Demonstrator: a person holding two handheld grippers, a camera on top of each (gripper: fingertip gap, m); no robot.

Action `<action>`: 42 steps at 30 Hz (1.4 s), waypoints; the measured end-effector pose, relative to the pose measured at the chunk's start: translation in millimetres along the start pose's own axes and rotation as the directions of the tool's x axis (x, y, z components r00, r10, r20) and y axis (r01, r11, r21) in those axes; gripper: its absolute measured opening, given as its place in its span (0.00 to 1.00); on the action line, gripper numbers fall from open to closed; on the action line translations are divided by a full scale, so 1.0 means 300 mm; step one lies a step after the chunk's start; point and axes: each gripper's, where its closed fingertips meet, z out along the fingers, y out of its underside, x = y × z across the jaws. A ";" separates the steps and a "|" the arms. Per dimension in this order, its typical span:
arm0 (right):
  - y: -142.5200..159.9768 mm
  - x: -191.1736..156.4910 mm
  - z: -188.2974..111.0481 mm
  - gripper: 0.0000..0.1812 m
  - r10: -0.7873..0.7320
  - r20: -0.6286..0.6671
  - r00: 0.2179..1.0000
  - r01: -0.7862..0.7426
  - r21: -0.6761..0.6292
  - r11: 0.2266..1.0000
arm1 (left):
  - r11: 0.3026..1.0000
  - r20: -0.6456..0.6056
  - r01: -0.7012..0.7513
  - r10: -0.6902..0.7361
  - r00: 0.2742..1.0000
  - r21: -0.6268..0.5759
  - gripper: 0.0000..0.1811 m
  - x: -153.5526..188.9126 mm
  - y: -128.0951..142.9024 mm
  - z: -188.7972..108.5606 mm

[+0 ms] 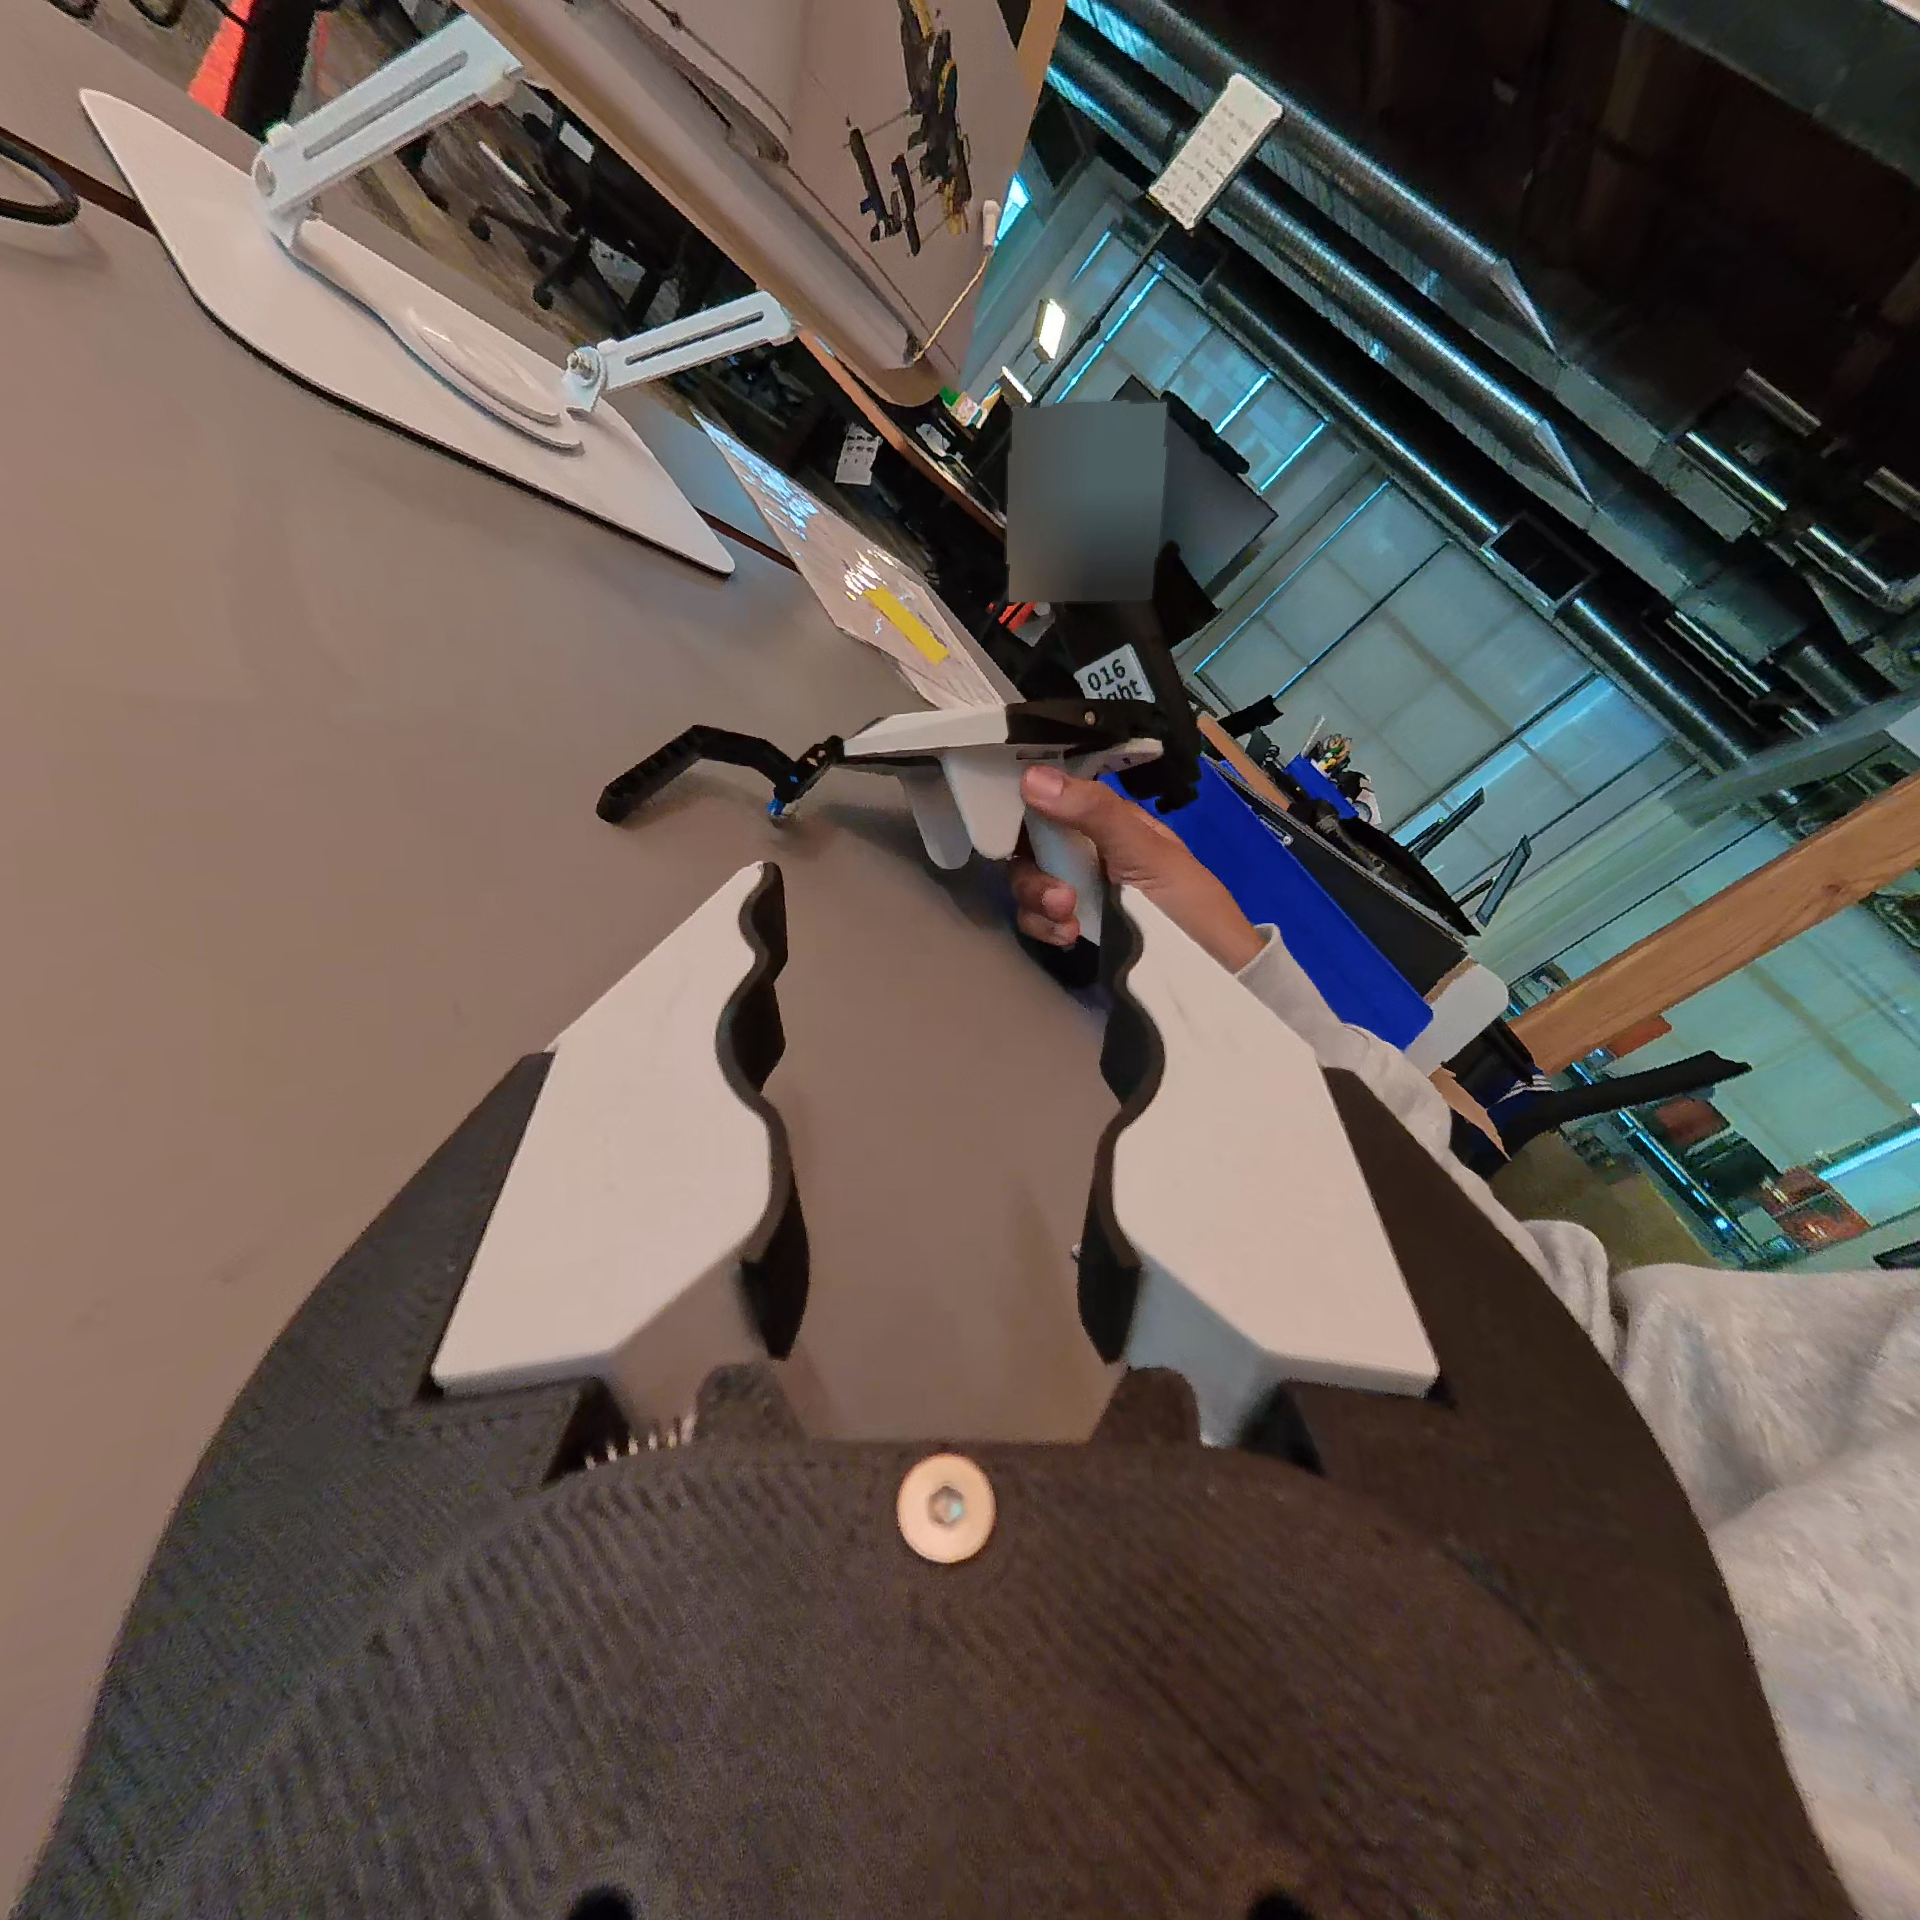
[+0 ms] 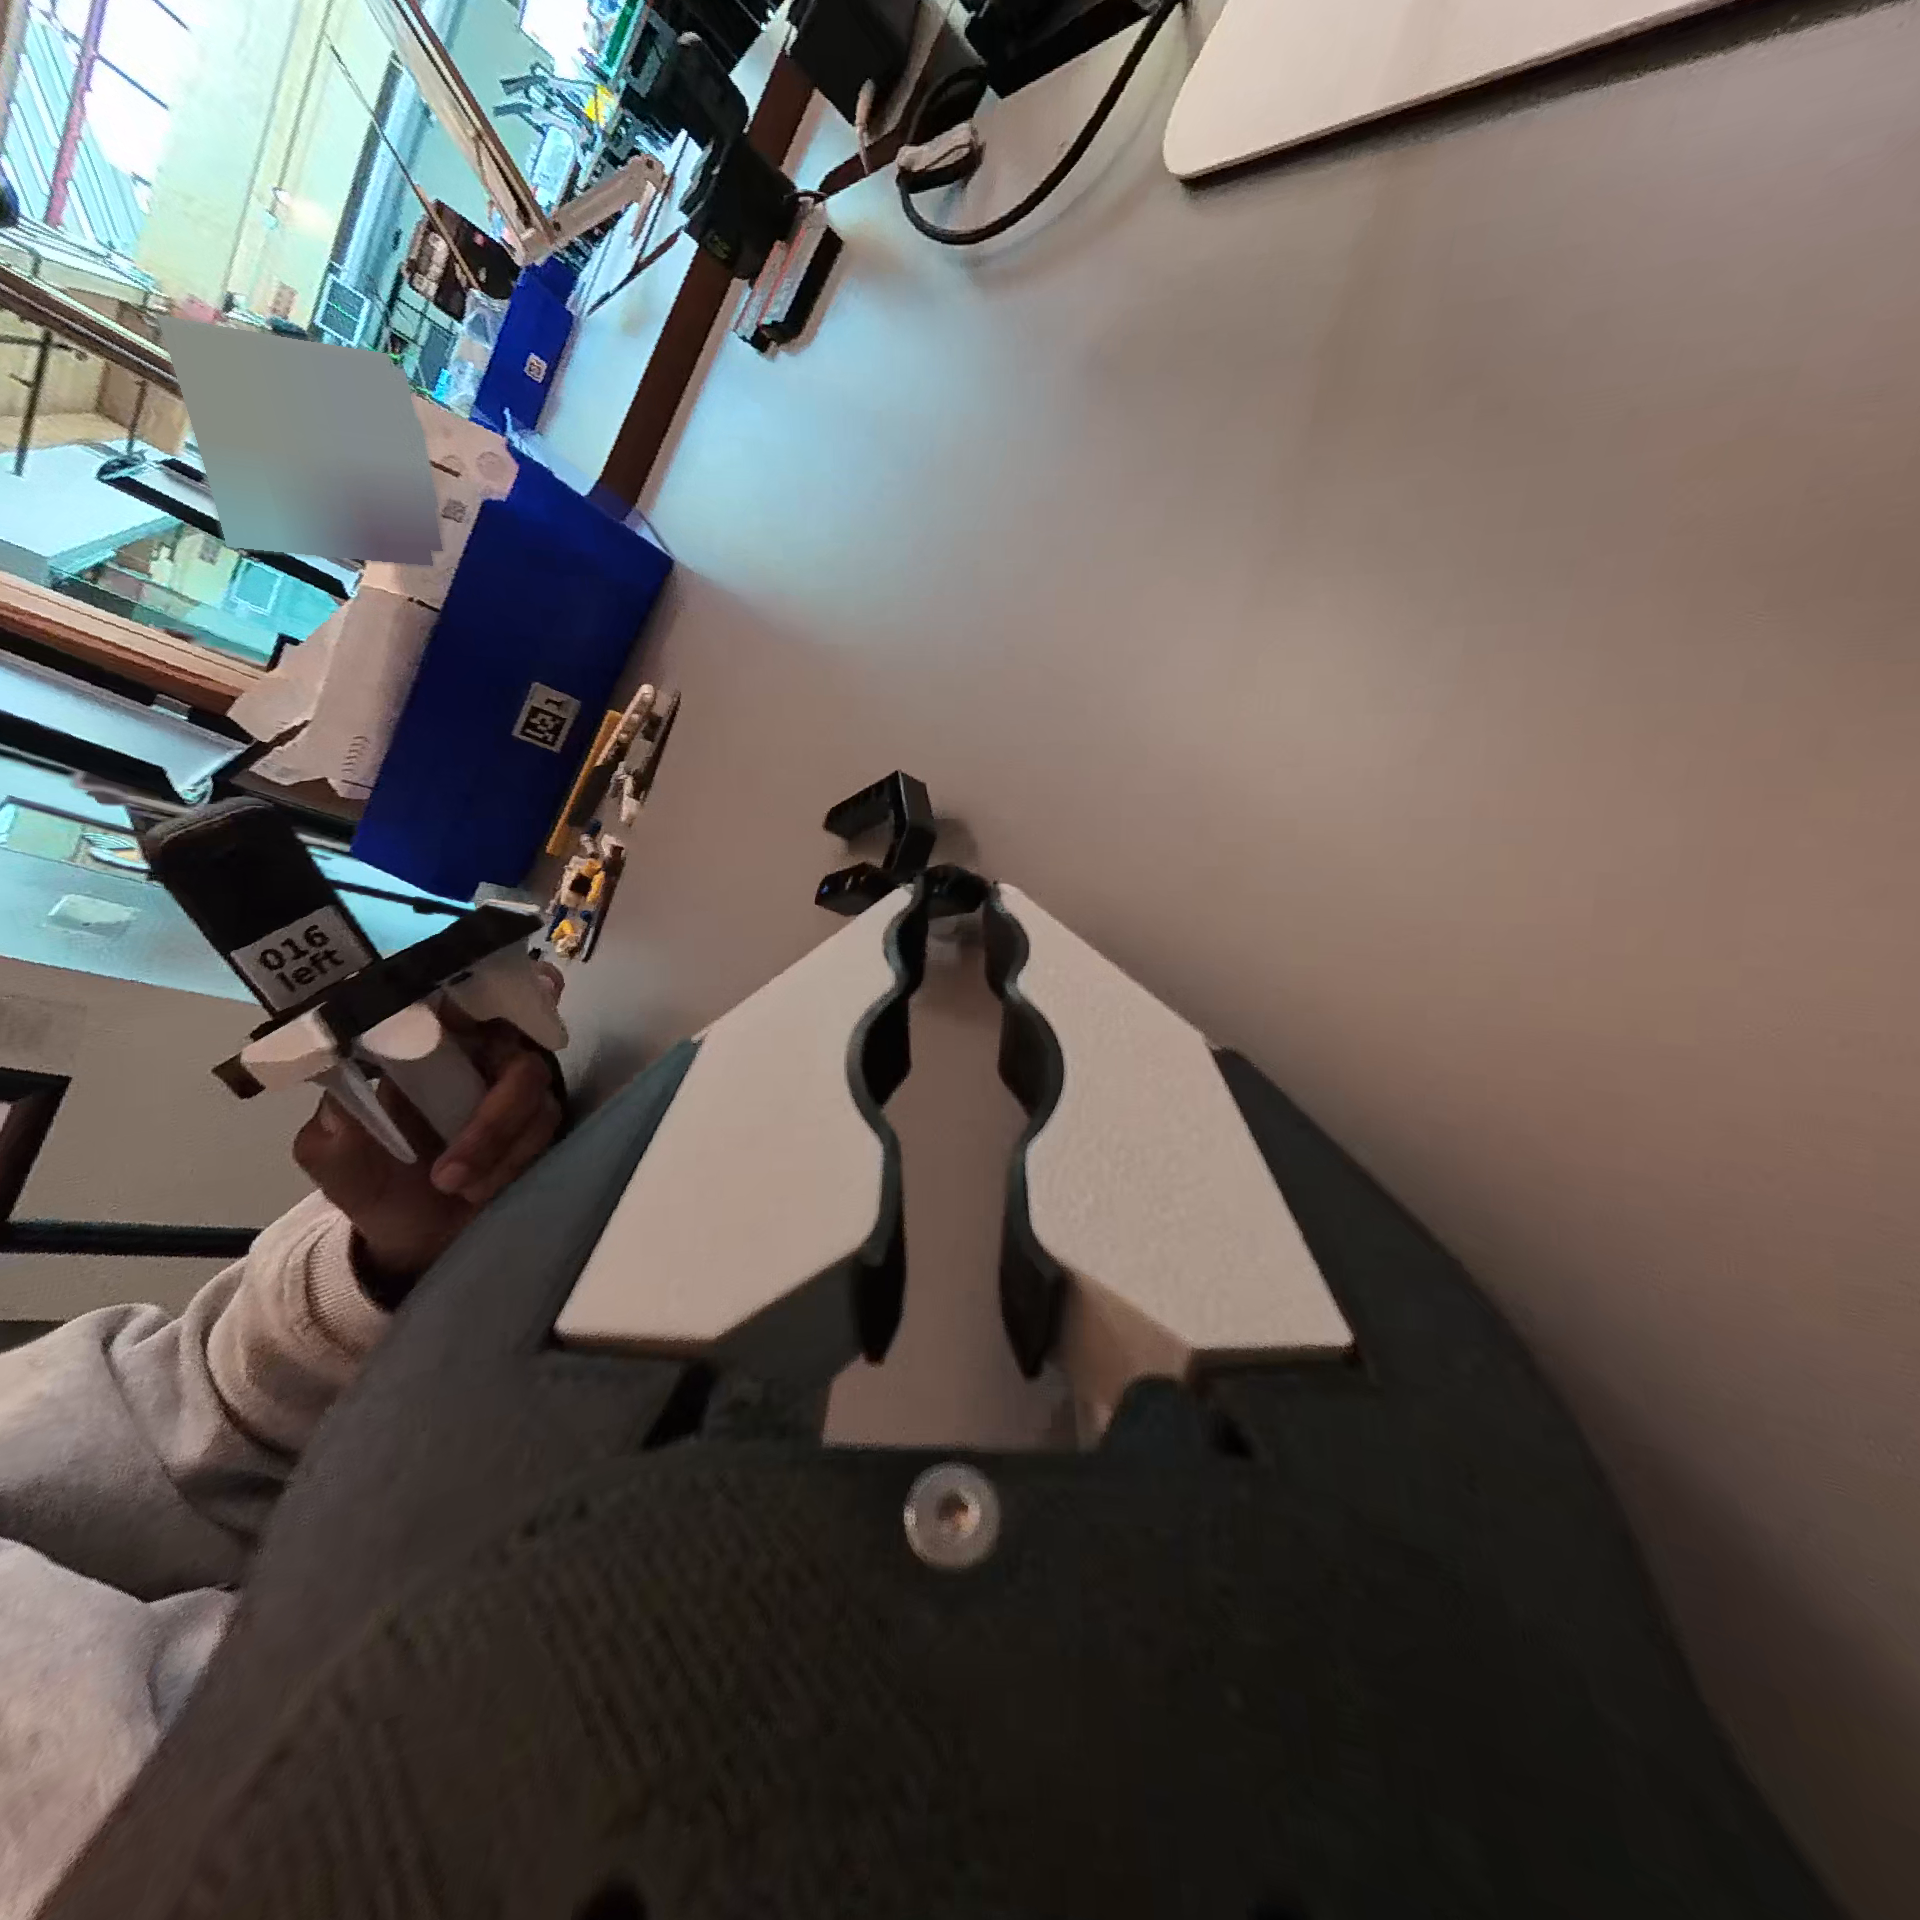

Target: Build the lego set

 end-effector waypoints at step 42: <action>0.351 -0.329 0.040 0.03 -0.985 0.170 0.024 0.998 -0.064 0.014 | 0.963 0.057 0.035 -0.020 0.998 -0.267 0.23 -0.065 0.088 0.017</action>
